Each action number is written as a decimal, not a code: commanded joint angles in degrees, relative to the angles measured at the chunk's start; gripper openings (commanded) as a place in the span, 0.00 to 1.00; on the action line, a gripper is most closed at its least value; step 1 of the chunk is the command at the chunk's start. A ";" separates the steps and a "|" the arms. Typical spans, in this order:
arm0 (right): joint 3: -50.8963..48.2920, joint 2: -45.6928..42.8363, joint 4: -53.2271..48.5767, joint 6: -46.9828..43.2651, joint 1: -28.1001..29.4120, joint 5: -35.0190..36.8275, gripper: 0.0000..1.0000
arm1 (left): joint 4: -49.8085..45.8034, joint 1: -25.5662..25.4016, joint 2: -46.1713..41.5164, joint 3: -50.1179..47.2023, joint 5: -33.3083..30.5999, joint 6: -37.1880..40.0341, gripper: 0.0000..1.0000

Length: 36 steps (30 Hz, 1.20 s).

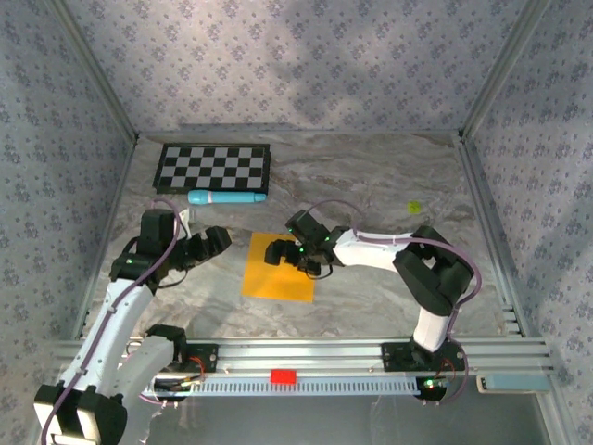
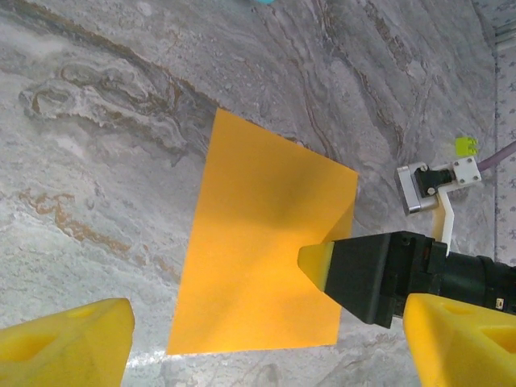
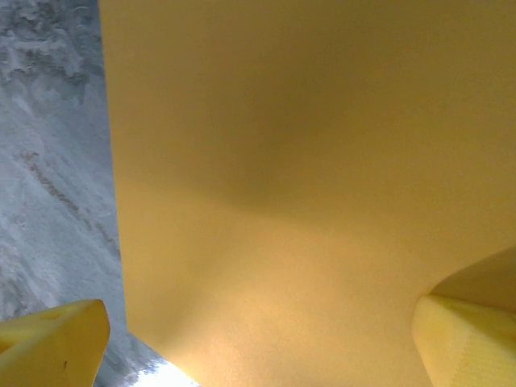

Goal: Fold a paper plane with a square sheet of paper (pick it up from the middle)
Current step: Rotate the paper at the center of the table, then first fold the square sheet of paper in half at the center of the table.

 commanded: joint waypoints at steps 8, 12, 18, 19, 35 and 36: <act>-1.88 -20.61 -16.33 -5.54 2.00 25.79 0.99 | -1.93 -8.58 4.23 0.83 -4.94 -0.88 0.74; -13.61 -32.21 -8.49 -6.93 -3.99 20.80 0.99 | -4.62 -18.78 13.02 6.37 -13.96 -2.02 0.74; -23.04 -39.38 -2.81 -8.77 -14.67 5.86 0.92 | -10.20 -30.87 33.96 19.16 -21.46 -2.32 0.76; -22.74 -39.65 -4.08 -9.80 -14.93 6.26 0.92 | -11.85 -31.51 37.69 22.09 -21.61 -1.63 0.77; -24.40 -42.01 -8.08 -10.39 -17.56 2.02 0.90 | -19.70 -35.54 64.58 38.78 -21.45 1.61 0.79; -24.35 -41.85 -7.98 -10.47 -17.51 2.00 0.90 | -19.97 -35.53 64.75 38.81 -21.09 1.98 0.79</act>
